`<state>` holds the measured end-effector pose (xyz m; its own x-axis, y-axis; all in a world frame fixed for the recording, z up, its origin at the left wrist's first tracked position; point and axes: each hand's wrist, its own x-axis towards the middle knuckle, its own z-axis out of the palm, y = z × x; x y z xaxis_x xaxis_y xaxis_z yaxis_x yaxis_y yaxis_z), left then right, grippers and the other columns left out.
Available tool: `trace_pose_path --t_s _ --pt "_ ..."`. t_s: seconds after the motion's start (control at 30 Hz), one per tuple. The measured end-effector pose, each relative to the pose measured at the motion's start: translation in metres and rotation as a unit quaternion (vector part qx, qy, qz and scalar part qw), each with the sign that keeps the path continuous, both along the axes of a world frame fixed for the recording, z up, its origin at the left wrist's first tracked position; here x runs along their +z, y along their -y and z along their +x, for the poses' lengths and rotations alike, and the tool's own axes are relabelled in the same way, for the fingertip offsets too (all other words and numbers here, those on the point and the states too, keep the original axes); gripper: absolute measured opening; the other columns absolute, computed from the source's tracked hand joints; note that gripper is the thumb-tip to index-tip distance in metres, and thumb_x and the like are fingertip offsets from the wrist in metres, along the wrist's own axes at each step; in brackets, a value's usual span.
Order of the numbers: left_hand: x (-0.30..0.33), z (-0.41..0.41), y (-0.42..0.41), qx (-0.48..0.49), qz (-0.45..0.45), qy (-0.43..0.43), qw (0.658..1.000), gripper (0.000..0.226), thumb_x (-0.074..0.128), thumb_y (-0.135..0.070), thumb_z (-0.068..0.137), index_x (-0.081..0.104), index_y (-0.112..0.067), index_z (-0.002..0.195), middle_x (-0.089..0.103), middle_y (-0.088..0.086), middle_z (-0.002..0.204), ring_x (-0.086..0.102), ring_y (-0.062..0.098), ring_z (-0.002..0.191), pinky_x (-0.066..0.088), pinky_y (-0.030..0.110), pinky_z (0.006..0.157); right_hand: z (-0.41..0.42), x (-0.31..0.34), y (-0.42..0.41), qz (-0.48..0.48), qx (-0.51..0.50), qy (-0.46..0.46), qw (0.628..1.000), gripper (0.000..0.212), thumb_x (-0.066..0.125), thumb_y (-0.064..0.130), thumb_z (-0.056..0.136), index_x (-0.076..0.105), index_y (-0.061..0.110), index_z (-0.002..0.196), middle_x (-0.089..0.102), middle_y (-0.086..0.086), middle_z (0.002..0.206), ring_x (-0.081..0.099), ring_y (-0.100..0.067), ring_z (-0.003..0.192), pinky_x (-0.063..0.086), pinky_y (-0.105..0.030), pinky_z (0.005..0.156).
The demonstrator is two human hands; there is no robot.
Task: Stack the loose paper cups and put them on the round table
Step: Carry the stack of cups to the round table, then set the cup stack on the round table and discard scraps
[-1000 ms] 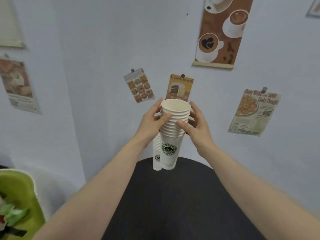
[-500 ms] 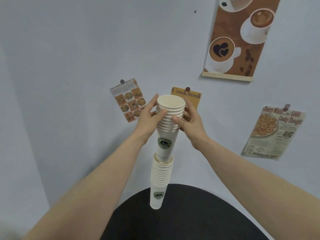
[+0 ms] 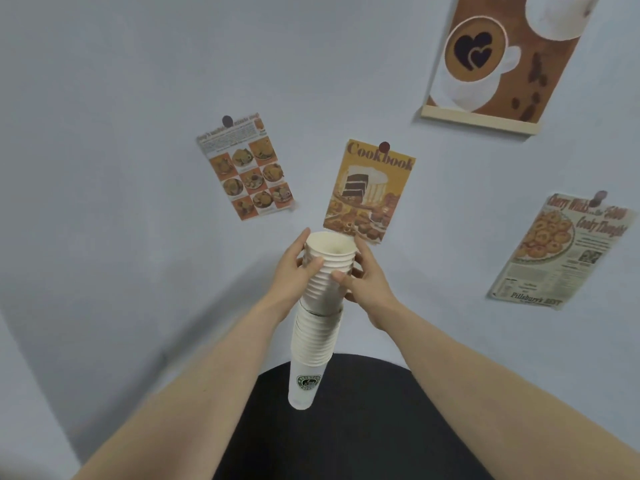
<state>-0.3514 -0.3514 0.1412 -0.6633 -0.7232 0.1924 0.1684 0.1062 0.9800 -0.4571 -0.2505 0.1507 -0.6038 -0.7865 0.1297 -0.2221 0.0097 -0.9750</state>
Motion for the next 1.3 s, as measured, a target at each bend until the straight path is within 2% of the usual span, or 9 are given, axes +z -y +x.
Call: trace_pose_path --t_s 0.13,0.3,0.57,0.7,0.8,1.0,1.1,1.2,1.3 --pt "-0.018 -0.005 0.0 0.003 0.013 0.047 0.999 0.063 0.055 -0.006 0.096 0.028 -0.025 0.15 0.035 0.006 0.152 0.038 0.022 0.136 0.032 0.042 0.114 0.0 -0.024 0.002 0.028 -0.017 0.033 0.999 0.082 0.06 -0.001 0.089 0.017 0.033 0.151 0.031 0.003 0.153 0.038 -0.02 0.134 0.038 -0.049 0.109" --pt "-0.016 -0.002 -0.005 -0.001 -0.008 0.061 0.998 0.065 0.056 -0.006 0.095 0.028 -0.025 0.15 0.03 0.003 0.154 0.035 0.021 0.137 0.03 0.036 0.114 -0.004 -0.024 -0.005 0.04 -0.026 0.028 0.998 0.083 0.061 -0.001 0.089 0.018 0.033 0.15 0.03 0.003 0.154 0.039 -0.02 0.133 0.039 -0.046 0.108" --pt "0.007 0.023 -0.03 0.02 -0.178 0.134 0.975 0.068 0.059 -0.013 0.093 0.026 -0.024 0.151 0.028 0.001 0.148 0.038 0.009 0.124 0.026 0.019 0.098 -0.001 0.013 -0.07 0.053 -0.033 0.004 0.998 0.077 0.064 0.009 0.09 0.022 0.037 0.149 0.032 0.004 0.152 0.038 -0.02 0.135 0.043 -0.04 0.1" --pt "0.01 0.029 -0.064 0.059 -0.251 0.207 0.944 0.066 0.056 -0.014 0.093 0.026 -0.021 0.151 0.024 0.003 0.153 0.031 0.02 0.138 0.026 0.032 0.109 0.008 0.02 -0.137 0.064 -0.053 -0.022 0.996 0.067 0.063 0.013 0.091 0.032 0.033 0.146 0.043 0.005 0.144 0.045 -0.017 0.128 0.046 -0.04 0.1" --pt "0.016 0.025 -0.115 0.012 -0.288 0.213 0.934 0.061 0.054 -0.017 0.095 0.028 -0.022 0.151 0.025 0.002 0.154 0.03 0.02 0.139 0.027 0.035 0.109 0.017 0.026 -0.195 0.095 -0.063 -0.042 0.993 0.056 0.062 0.015 0.091 0.04 0.03 0.141 0.047 0.004 0.141 0.048 -0.015 0.126 0.046 -0.039 0.1" --pt "0.02 0.011 -0.254 -0.201 -0.449 0.31 0.813 0.052 0.044 -0.037 0.097 0.03 -0.035 0.148 0.032 -0.005 0.152 0.042 0.016 0.132 0.038 0.035 0.103 0.042 0.026 -0.343 0.21 -0.104 -0.009 0.972 0.053 0.063 0.026 0.091 0.042 0.031 0.14 0.049 0.004 0.136 0.054 -0.009 0.117 0.046 -0.035 0.1" --pt "0.014 0.012 -0.34 -0.29 -0.488 0.298 0.767 0.05 0.043 -0.04 0.098 0.033 -0.037 0.146 0.037 -0.009 0.15 0.043 0.013 0.132 0.038 0.035 0.103 0.069 0.024 -0.439 0.278 -0.15 -0.024 0.948 0.052 0.063 0.032 0.091 0.043 0.033 0.139 0.05 0.006 0.136 0.053 -0.007 0.119 0.043 -0.03 0.101" --pt "0.006 0.021 -0.431 -0.358 -0.533 0.273 0.716 0.05 0.04 -0.042 0.099 0.03 -0.037 0.148 0.038 -0.01 0.151 0.042 0.013 0.132 0.037 0.034 0.101 0.11 0.019 -0.537 0.382 -0.203 -0.057 0.9 0.056 0.062 0.039 0.09 0.04 0.033 0.141 0.049 0.004 0.14 0.051 -0.007 0.121 0.041 -0.029 0.102" --pt "0.0 0.042 -0.524 -0.423 -0.576 0.248 0.654 0.051 0.039 -0.044 0.099 0.028 -0.036 0.148 0.039 -0.007 0.15 0.043 0.017 0.133 0.038 0.033 0.1 0.169 0.015 -0.632 0.501 -0.256 -0.091 0.822 0.06 0.058 0.049 0.089 0.035 0.036 0.143 0.047 0.006 0.143 0.049 -0.011 0.126 0.04 -0.034 0.104"
